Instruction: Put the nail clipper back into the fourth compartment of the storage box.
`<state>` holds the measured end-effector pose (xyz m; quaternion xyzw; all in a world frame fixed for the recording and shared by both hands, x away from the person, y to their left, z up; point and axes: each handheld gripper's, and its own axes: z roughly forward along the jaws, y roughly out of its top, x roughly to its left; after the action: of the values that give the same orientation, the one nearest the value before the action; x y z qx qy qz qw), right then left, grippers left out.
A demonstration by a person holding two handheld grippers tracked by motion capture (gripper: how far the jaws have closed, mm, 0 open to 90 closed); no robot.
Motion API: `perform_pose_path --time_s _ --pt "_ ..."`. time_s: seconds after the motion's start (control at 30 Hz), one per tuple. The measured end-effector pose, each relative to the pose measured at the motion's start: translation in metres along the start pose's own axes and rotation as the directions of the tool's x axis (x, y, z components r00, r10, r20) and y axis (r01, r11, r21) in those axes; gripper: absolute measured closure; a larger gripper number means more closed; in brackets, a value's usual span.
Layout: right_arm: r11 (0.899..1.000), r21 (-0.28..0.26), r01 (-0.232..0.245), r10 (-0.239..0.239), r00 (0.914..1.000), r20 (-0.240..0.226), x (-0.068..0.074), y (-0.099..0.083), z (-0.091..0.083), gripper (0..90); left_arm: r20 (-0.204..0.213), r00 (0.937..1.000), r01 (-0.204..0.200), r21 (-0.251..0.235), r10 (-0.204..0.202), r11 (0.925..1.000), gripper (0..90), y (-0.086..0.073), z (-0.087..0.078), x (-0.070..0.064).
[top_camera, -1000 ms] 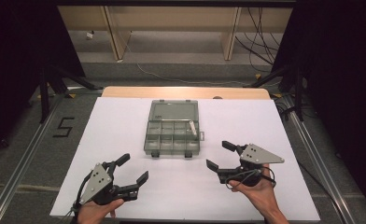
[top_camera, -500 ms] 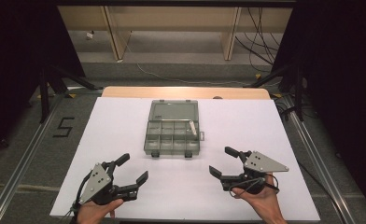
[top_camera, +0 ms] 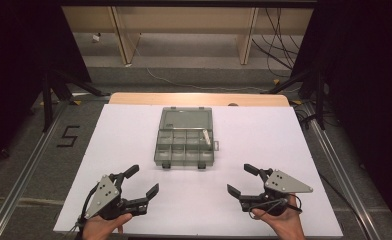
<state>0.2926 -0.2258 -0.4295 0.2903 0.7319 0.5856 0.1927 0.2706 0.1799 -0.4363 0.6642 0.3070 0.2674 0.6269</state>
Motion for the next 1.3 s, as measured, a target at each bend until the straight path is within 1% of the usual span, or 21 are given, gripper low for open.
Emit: perform_pose_path --time_s 0.03,0.07,0.13,0.2,0.23,0.37,0.43,0.47,0.5,0.57,0.6,0.73,0.77,0.8,0.83,0.9,0.93,0.97,1.03,1.17,1.3 --pt "1.0 -0.003 0.006 -0.006 1.0 0.0 0.0 -0.001 0.0 16.5 0.0 1.0 0.0 0.001 0.0 1.0 15.8 0.0 0.0 0.0" --pt "1.0 0.009 0.008 -0.008 1.0 -0.001 0.001 -0.001 -0.002 16.5 0.001 1.0 0.001 0.0 -0.001 1.0 15.8 0.0 0.0 0.0" --pt "1.0 -0.006 0.001 -0.001 1.0 -0.01 0.002 -0.003 -0.002 16.5 0.001 1.0 0.002 0.0 -0.002 1.0 15.8 0.0 0.0 0.0" --pt "1.0 0.003 0.016 -0.016 0.9999 -0.006 0.002 -0.003 -0.003 16.5 0.002 1.0 0.002 0.0 -0.002 1.0 15.8 0.0 0.0 0.0" --pt "1.0 0.01 0.011 -0.011 0.9999 0.001 0.003 -0.004 -0.005 16.5 0.002 1.0 0.002 0.001 -0.002 1.0 15.8 0.0 0.0 -0.001" --pt "1.0 0.012 0.004 -0.003 1.0 -0.003 0.004 -0.006 -0.009 16.5 0.001 1.0 0.002 0.002 -0.002 1.0 15.8 0.0 0.0 0.0" --pt "1.0 0.009 0.007 -0.007 0.9999 0.009 0.003 -0.007 -0.01 16.5 0.002 1.0 0.0 0.001 0.0 1.0 15.8 0.0 0.0 0.0" --pt "1.0 0.023 0.001 -0.001 1.0 0.007 0.003 -0.007 -0.012 16.5 0.002 1.0 0.001 0.001 -0.001 1.0 15.8 0.0 0.0 -0.001" --pt "1.0 0.008 -0.009 0.009 1.0 -0.002 0.003 -0.007 -0.012 16.5 0.003 1.0 -0.003 0.001 0.003 1.0 15.8 0.0 0.0 0.0" --pt "1.0 0.02 -0.005 0.005 1.0 0.004 0.004 -0.007 -0.012 16.5 0.002 1.0 0.002 0.001 -0.002 1.0 15.8 0.0 0.0 -0.001" --pt "1.0 0.006 -0.006 0.006 0.9999 0.011 0.004 -0.007 -0.011 16.5 0.001 1.0 0.001 0.001 -0.001 1.0 15.8 0.0 0.0 -0.001" --pt "1.0 0.009 0.013 -0.013 0.9999 0.004 0.004 -0.008 -0.009 16.5 0.002 1.0 0.002 0.0 -0.002 1.0 15.8 0.0 0.0 0.0" --pt "1.0 0.01 0.006 -0.006 1.0 0.002 0.004 -0.008 -0.009 16.5 0.003 1.0 0.001 0.0 -0.001 1.0 15.8 0.0 0.0 0.0" --pt "1.0 0.01 0.012 -0.012 0.9999 0.011 0.003 -0.008 -0.009 16.5 0.003 1.0 0.0 0.0 0.0 1.0 15.8 0.0 0.0 0.0" --pt "1.0 0.001 -0.001 0.001 1.0 0.005 0.004 -0.008 -0.007 16.5 0.003 1.0 0.001 0.0 -0.001 1.0 15.8 0.0 0.0 -0.001" --pt "1.0 0.02 0.013 -0.014 0.9998 0.017 0.003 -0.008 -0.008 16.5 0.002 1.0 0.001 -0.001 -0.001 1.0 15.8 0.0 0.0 -0.001" --pt "1.0 0.005 0.014 -0.014 0.9998 0.013 0.003 -0.008 -0.006 16.5 0.002 1.0 0.001 -0.001 -0.001 1.0 15.8 0.0 0.0 0.0" --pt "1.0 0.005 0.016 -0.016 0.9999 0.004 0.003 -0.009 -0.006 16.5 0.002 1.0 0.001 0.0 -0.001 1.0 15.8 0.0 0.0 0.0" --pt "1.0 0.022 0.019 -0.019 0.9998 0.01 0.003 -0.008 -0.007 16.5 0.003 1.0 -0.002 0.001 0.002 1.0 15.8 0.0 0.0 0.0" --pt "1.0 0.01 0.01 -0.01 0.9999 0.01 0.003 -0.008 -0.006 16.5 0.002 1.0 0.002 0.0 -0.002 1.0 15.8 0.0 0.0 0.0" --pt "1.0 0.015 0.015 -0.015 0.9998 0.014 0.003 -0.008 -0.006 16.5 0.002 1.0 0.003 0.0 -0.003 1.0 15.8 0.0 0.0 -0.001"
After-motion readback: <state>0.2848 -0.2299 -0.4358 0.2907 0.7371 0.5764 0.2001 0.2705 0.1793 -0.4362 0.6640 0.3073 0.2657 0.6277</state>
